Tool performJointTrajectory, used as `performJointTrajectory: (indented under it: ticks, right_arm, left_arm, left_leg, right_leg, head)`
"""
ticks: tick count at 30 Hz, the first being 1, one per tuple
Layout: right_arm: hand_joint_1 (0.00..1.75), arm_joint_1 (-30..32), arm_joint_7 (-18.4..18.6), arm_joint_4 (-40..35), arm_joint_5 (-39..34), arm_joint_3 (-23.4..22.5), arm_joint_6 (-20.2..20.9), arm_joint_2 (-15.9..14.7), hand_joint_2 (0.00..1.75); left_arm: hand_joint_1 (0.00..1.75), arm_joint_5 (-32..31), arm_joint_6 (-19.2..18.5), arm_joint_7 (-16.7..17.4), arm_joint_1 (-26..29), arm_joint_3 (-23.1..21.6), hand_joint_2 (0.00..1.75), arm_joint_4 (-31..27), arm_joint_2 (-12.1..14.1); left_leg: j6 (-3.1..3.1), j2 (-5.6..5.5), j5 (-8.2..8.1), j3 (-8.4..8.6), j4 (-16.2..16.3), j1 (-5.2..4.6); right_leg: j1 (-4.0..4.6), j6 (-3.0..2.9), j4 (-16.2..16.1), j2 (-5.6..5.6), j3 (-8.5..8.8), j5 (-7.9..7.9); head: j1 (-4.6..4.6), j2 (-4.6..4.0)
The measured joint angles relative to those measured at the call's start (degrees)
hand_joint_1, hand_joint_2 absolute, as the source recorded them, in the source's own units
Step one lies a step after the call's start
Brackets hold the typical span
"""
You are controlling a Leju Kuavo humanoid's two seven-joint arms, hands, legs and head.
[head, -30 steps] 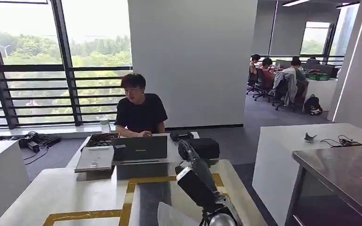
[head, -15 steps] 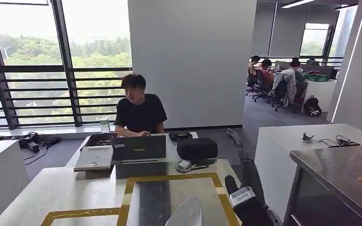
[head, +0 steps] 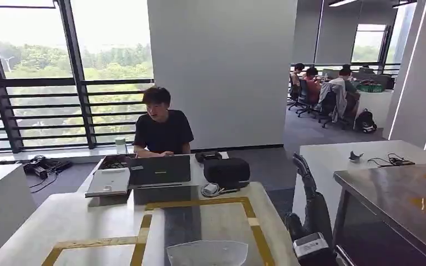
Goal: Take the parts from the cabinet and place them on the table.
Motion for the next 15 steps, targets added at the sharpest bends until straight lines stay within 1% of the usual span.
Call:
performJointTrajectory:
  ticks: [1,2,3,4,5,6,7,8,9,10,11,12,13,14,15]
  right_arm:
    - [0.0,0.51,-0.04,-0.74,0.32,-0.28,-0.13,-0.31,0.0]
    - [0.0,1.32,-0.04,-1.49,0.5,-0.53,-0.22,-0.66,0.0]
    - [0.0,2.08,-0.06,-2.17,0.88,-0.79,-0.48,-1.18,0.0]
    - [0.0,2.69,-0.15,-2.34,1.18,-1.05,-0.94,-1.66,0.0]
    - [0.0,3.24,-0.11,-2.45,1.53,-1.36,-1.45,-1.97,0.0]
    - [0.0,3.8,-0.11,-2.45,1.57,-1.79,-2.05,-2.32,0.0]
    - [0.0,4.67,-0.13,-2.45,1.55,-2.14,-2.47,-2.6,0.0]
    - [0.0,5.82,-0.11,-2.43,0.83,-2.52,-2.41,-3.22,0.0]
    - [0.0,6.89,-0.39,-2.32,-0.66,-3.02,-1.62,-3.81,0.0]
    - [0.0,7.54,-1.16,-1.58,-3.2,-3.8,-0.31,-4.33,0.0]
    - [0.0,7.72,-2.03,-0.43,-5.3,-4.7,0.65,-4.7,0.0]
    - [0.0,7.71,-2.6,0.62,-6.6,-5.66,1.24,-5.03,0.0]
    - [0.0,7.66,-2.99,1.27,-7.04,-6.47,1.59,-5.29,0.0]
    - [0.0,7.53,-3.28,1.75,-7.32,-7.17,1.81,-5.6,0.0]
    - [0.0,7.58,-3.43,2.31,-7.52,-7.74,1.97,-5.71,0.0]
  left_arm:
    - [0.0,-0.06,0.13,0.07,0.08,0.0,0.0,0.0,-0.09]
    - [0.0,-0.22,0.15,0.09,0.09,0.0,0.0,0.02,-0.09]
    - [0.0,-0.53,0.15,0.4,0.13,0.0,0.0,0.02,-0.29]
    - [0.0,-0.79,0.13,0.46,0.12,-0.02,0.0,0.04,-0.57]
    - [0.0,-0.83,0.04,0.44,-0.04,-0.04,0.0,0.02,-0.59]
    - [0.0,-0.83,-0.11,0.14,-0.24,-0.04,0.0,0.0,-0.66]
    - [0.0,-0.81,-0.2,-0.39,-0.5,-0.07,0.0,0.0,-0.79]
    - [0.0,-0.79,-0.28,-0.9,-0.81,-0.07,0.0,-0.04,-0.92]
    - [0.0,-0.79,-0.46,-0.96,-1.1,-0.07,0.0,-0.04,-1.01]
    - [0.0,-0.81,-0.72,-0.75,-1.3,-0.11,0.0,-0.04,-1.18]
    - [0.0,-0.9,-0.79,-0.46,-1.48,-0.13,0.0,-0.04,-1.36]
    - [0.0,-0.96,-0.79,-0.28,-1.61,-0.15,0.0,-0.04,-1.49]
    - [0.0,-1.03,-0.79,-0.26,-1.74,-0.15,0.0,-0.04,-1.62]
    - [0.0,-1.05,-0.79,-0.26,-1.82,-0.15,0.0,-0.04,-1.84]
    - [0.0,-1.07,-0.79,-0.24,-1.88,-0.15,0.0,-0.04,-1.93]
  left_leg:
    - [0.34,-0.08,-0.44,-0.36,-0.52,-0.09]
    - [0.73,-0.11,-0.18,-0.62,-0.3,-0.22]
    - [1.34,-0.11,0.42,-0.93,-0.63,0.02]
    - [1.78,0.2,1.18,-1.19,-0.88,0.31]
    - [2.31,0.25,1.83,-1.62,-0.92,0.3]
    - [2.51,0.36,2.4,-2.29,-0.89,0.3]
    - [2.6,0.4,3.01,-3.09,-0.85,0.27]
    - [2.64,0.38,3.59,-3.92,-0.74,0.25]
    - [2.66,0.33,4.08,-4.72,-0.62,0.25]
    - [2.6,0.29,4.51,-5.46,-0.43,0.24]
    - [2.44,0.31,4.9,-6.24,-0.17,0.23]
    - [2.32,0.34,5.23,-6.91,0.09,0.21]
    - [2.15,0.34,5.54,-7.37,0.26,0.19]
    - [1.94,0.45,5.81,-7.65,0.42,0.16]
    - [1.54,0.43,6.26,-7.72,0.38,0.06]
  right_leg:
    - [-0.05,0.31,0.07,-0.02,-0.03,0.26]
    - [-0.13,0.8,-0.31,-0.03,0.05,0.74]
    - [0.07,1.34,-0.6,-0.03,-0.04,1.26]
    - [-0.23,1.54,-0.15,0.12,-0.38,0.62]
    - [-0.26,1.94,1.72,0.06,-1.18,-2.52]
    - [-0.36,2.28,5.09,0.04,-2.27,-5.94]
    - [-0.46,2.6,9.55,0.04,-3.49,-9.1]
    - [-0.49,2.85,13.93,0.03,-4.53,-11.05]
    - [-0.51,2.97,16.59,0.03,-4.87,-11.36]
    - [-0.52,2.97,16.73,0.03,-4.14,-10.33]
    - [-0.5,2.87,14.29,0.03,-1.95,-8.38]
    - [-0.48,2.62,9.79,0.02,1.34,-6.68]
    - [-0.41,2.23,4.61,0.03,5.05,-5.93]
    - [-0.22,1.67,0.02,0.04,8.05,-7.56]
    - [0.2,1.43,-0.51,-0.03,8.32,-7.07]
  head:
    - [-0.17,0.0]
    - [-0.11,0.0]
    - [-0.09,0.0]
    - [-0.15,0.0]
    - [0.07,0.0]
    - [0.11,0.0]
    - [0.13,0.0]
    - [0.18,0.0]
    - [0.18,0.0]
    - [0.22,0.0]
    - [0.22,0.0]
    - [0.22,0.0]
    - [0.22,0.0]
    - [0.24,0.0]
    - [0.09,0.0]
